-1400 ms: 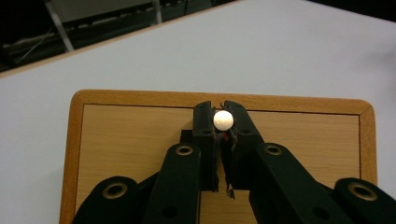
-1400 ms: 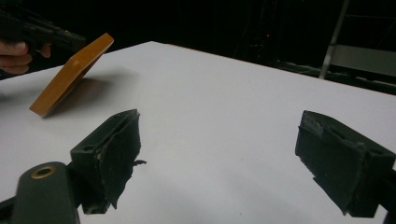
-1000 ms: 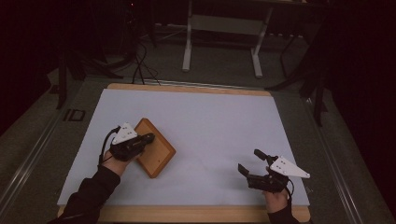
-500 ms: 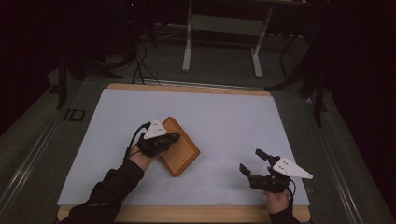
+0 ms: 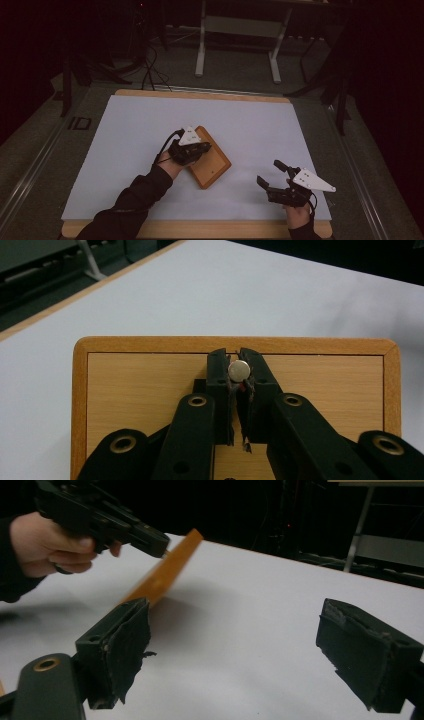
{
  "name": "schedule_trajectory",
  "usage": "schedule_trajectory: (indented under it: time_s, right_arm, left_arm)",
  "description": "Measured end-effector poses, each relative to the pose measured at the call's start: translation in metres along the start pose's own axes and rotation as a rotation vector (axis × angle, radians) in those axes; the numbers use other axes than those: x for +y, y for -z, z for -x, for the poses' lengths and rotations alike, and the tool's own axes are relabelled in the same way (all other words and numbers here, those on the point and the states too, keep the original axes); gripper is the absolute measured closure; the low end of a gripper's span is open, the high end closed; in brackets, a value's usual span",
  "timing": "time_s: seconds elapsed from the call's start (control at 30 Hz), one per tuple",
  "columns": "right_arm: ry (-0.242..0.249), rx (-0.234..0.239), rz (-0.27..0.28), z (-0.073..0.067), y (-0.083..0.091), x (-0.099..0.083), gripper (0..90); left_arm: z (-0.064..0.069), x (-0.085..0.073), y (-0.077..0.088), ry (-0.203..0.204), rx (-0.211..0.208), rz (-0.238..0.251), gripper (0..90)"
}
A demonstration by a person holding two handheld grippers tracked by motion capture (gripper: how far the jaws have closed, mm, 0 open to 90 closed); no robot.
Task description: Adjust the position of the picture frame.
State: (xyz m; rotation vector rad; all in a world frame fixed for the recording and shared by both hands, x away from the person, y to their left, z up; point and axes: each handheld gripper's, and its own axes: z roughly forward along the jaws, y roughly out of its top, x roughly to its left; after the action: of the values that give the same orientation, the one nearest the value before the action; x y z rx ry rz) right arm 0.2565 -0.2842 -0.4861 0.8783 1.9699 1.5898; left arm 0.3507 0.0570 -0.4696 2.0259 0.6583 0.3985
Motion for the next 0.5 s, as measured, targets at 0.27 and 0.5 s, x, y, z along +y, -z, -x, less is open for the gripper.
schedule_trajectory:
  time_s: [0.27, 0.5]
  right_arm:
    - [-0.004, 0.006, 0.004, 0.000, 0.002, -0.001, 13.8]
    - [-0.009, 0.007, 0.006, 0.001, 0.002, -0.001, 13.7]
  left_arm:
    - [0.013, 0.005, -0.038, -0.028, -0.030, -0.049, 84.7]
    - [0.015, 0.009, -0.060, -0.016, -0.036, -0.083, 84.7]
